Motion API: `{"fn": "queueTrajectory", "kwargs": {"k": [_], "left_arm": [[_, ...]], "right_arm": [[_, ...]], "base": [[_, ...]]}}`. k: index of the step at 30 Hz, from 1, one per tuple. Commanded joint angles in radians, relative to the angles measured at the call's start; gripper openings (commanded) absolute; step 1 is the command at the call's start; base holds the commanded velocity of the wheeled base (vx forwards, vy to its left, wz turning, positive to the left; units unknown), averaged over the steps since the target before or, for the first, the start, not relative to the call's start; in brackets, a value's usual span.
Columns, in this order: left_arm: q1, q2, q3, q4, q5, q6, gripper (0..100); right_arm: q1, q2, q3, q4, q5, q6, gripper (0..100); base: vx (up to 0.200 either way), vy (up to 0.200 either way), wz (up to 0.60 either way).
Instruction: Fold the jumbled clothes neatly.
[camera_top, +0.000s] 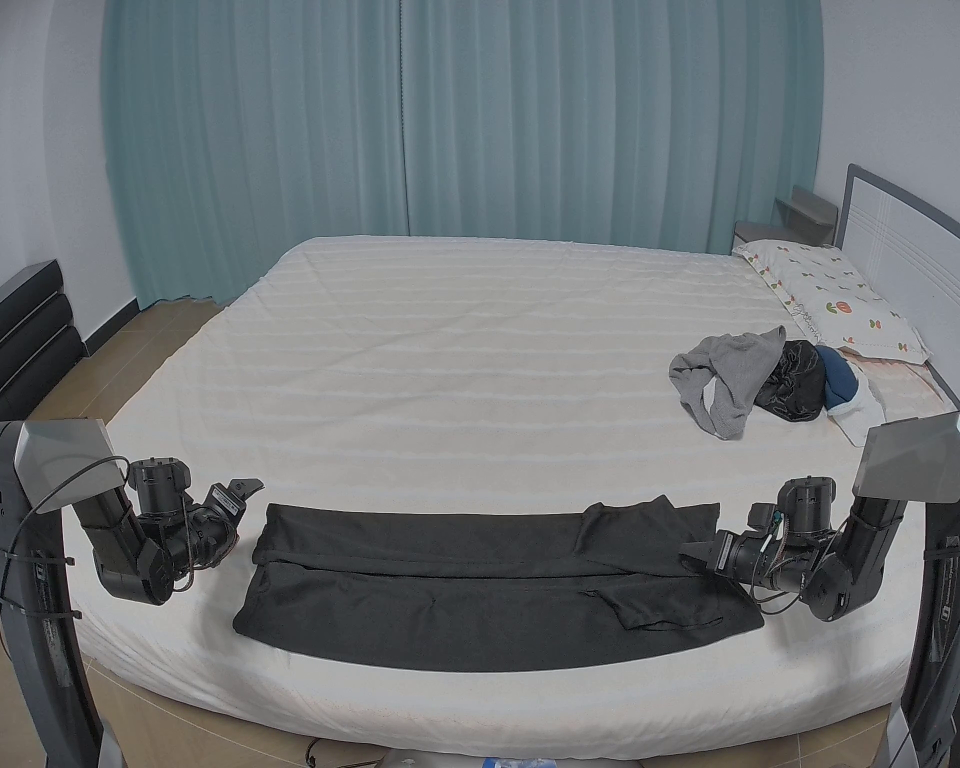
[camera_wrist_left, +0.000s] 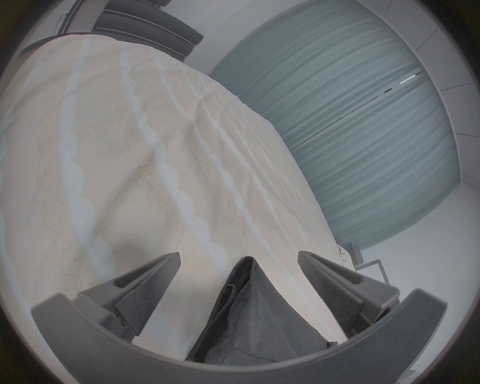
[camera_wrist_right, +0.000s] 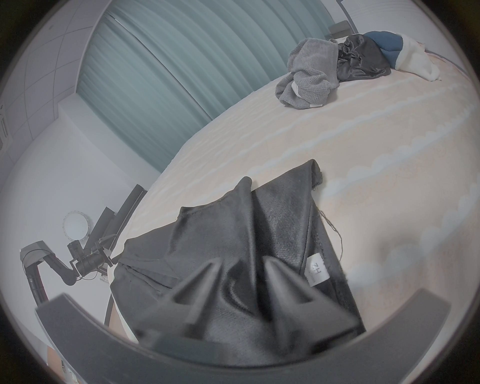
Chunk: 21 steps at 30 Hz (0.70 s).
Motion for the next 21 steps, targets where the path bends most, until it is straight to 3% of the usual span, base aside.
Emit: {"fn": "queueTrajectory", "kwargs": {"k": [1,5,12,16,21], "left_arm": [[0.001,0.000,0.000,-0.001,0.000,0.000,100],[0.005,-0.039,0.014,-0.001,0.002,0.001,100],[0.001,-0.142,0.112,-0.001,-0.003,-0.002,100],[-0.016,-0.160,0.161,-0.005,-0.005,-0.008,100],[-0.038,-0.160,0.235,-0.053,-0.006,-0.005,100]], "right_arm": [[-0.003,-0.024,0.021,-0.005,0.000,0.002,100],[-0.014,-0.071,0.035,-0.005,-0.002,0.047,100],[-0.020,-0.179,0.103,-0.005,-0.015,0.271,100],[-0.018,-0.189,0.132,-0.013,-0.020,0.372,100],[-0.020,-0.166,0.133,-0.051,-0.022,0.404,100]], "base": [[0.000,0.000,0.00],[0.000,0.000,0.00],[0.000,0.000,0.00],[-0.200,0.000,0.00],[-0.200,0.000,0.00]]}}
